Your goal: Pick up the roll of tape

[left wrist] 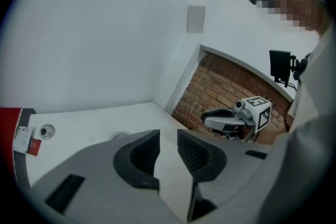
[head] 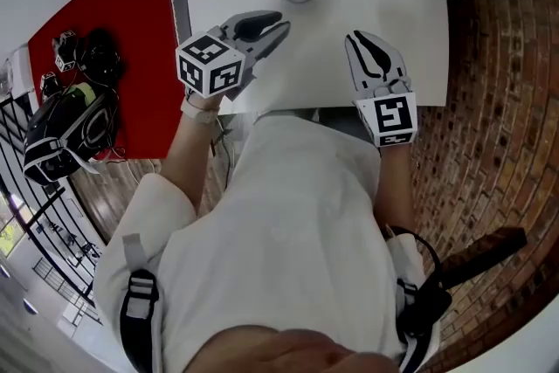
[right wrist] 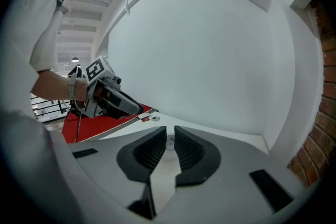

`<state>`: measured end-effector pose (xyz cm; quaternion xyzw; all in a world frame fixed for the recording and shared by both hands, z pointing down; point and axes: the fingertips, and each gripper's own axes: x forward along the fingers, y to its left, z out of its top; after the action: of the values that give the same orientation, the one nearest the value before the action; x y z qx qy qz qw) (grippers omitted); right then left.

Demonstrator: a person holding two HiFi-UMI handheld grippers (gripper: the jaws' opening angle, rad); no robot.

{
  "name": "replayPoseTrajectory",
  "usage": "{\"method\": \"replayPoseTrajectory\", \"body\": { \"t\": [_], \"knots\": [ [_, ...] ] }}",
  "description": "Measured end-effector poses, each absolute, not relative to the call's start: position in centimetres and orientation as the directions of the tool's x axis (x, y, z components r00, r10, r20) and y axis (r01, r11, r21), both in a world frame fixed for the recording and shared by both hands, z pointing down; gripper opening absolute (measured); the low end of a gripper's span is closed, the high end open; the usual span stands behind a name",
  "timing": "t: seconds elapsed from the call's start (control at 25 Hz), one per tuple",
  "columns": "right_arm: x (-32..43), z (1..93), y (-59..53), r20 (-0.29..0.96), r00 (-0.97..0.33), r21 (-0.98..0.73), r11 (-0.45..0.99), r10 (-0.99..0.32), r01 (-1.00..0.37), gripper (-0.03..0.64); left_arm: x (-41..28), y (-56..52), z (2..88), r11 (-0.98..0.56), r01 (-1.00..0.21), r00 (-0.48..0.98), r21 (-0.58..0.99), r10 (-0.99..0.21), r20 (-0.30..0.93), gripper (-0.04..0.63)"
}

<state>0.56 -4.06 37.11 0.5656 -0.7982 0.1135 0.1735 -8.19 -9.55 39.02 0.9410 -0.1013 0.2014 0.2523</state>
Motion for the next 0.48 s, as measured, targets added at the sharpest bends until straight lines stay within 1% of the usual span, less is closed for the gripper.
{"method": "replayPoseTrajectory", "body": {
  "t": [0.12,0.2,0.48],
  "knots": [
    [0.8,38.2,-4.6,0.415,-0.313,-0.004,0.343,-0.854,-0.939,0.044,-7.2,-10.3,40.9,-0.866,-0.298,0.862,0.401,-0.063,0.504,0.130],
    [1.0,39.1,-5.1,0.418,-0.327,-0.024,0.349,-0.847,-0.937,0.044,-6.5,-10.9,42.0,-0.872,-0.306,0.839,0.381,-0.058,0.541,0.147],
    [2.5,42.3,-7.8,0.420,-0.380,-0.098,0.375,-0.824,-0.922,0.044,-4.2,-13.3,45.1,-0.876,-0.342,0.770,0.340,-0.054,0.635,0.170]
  ]
}}
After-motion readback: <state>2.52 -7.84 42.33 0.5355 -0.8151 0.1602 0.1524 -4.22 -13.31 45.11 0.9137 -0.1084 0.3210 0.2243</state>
